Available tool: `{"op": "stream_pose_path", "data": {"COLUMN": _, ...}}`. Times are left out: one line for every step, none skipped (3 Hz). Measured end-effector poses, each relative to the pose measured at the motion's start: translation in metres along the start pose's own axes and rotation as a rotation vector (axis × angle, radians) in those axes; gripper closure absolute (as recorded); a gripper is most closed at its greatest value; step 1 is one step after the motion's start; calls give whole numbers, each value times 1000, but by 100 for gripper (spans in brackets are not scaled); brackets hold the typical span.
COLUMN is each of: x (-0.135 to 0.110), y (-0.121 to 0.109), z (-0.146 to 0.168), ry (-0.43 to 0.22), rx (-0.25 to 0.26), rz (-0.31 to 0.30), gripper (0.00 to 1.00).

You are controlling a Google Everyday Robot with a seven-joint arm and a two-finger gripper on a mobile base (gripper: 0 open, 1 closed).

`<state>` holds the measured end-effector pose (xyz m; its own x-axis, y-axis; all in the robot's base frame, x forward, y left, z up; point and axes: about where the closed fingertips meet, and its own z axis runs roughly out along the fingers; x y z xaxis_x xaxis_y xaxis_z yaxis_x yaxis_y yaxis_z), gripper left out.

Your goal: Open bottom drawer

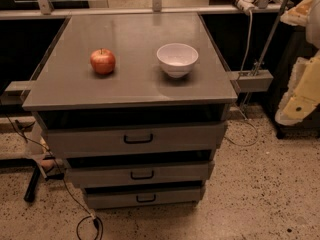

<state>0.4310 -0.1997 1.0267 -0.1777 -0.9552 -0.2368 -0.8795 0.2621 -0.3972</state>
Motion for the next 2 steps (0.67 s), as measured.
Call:
{"op": "stream_pose_path", "data": {"x": 0, "y": 0, "z": 0, "ry": 0, "rx": 0, "rz": 0, "gripper": 0}}
{"op": "stream_pose_path", "data": {"x": -1, "y": -9, "z": -4, "ry": 33, "rx": 51, "rz": -9, "gripper": 0}}
